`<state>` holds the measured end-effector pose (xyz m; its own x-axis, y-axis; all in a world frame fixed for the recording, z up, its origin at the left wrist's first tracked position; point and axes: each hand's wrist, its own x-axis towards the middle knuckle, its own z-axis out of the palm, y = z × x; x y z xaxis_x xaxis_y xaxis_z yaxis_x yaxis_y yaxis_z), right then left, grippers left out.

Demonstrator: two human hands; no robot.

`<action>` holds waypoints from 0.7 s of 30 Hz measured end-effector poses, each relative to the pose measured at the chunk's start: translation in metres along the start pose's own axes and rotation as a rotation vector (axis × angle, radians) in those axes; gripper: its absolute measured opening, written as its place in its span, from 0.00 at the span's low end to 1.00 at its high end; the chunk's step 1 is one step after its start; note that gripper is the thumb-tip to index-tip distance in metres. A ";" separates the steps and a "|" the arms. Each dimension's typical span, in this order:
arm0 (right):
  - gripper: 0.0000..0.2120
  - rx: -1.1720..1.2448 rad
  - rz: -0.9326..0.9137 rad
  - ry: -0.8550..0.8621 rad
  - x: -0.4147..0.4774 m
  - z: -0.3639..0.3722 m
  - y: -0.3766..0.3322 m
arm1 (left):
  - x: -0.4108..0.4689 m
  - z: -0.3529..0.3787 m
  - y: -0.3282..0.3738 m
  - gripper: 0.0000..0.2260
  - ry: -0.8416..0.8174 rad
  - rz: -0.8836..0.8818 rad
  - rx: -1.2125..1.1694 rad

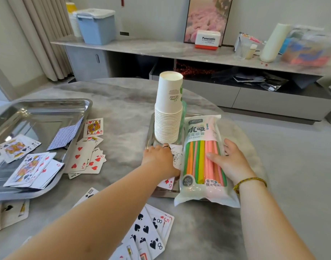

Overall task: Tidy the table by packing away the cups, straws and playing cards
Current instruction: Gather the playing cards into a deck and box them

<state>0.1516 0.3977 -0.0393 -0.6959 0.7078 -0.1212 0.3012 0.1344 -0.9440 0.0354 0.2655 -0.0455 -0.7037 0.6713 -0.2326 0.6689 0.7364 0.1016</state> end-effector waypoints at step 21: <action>0.28 -0.141 0.016 0.022 0.003 0.004 0.009 | 0.020 -0.025 -0.002 0.24 -0.325 -0.126 -0.302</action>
<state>0.1492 0.3983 -0.0494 -0.6762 0.7256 -0.1272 0.4019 0.2186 -0.8892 0.0138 0.2794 -0.0260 -0.6314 0.5491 -0.5476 0.4493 0.8345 0.3189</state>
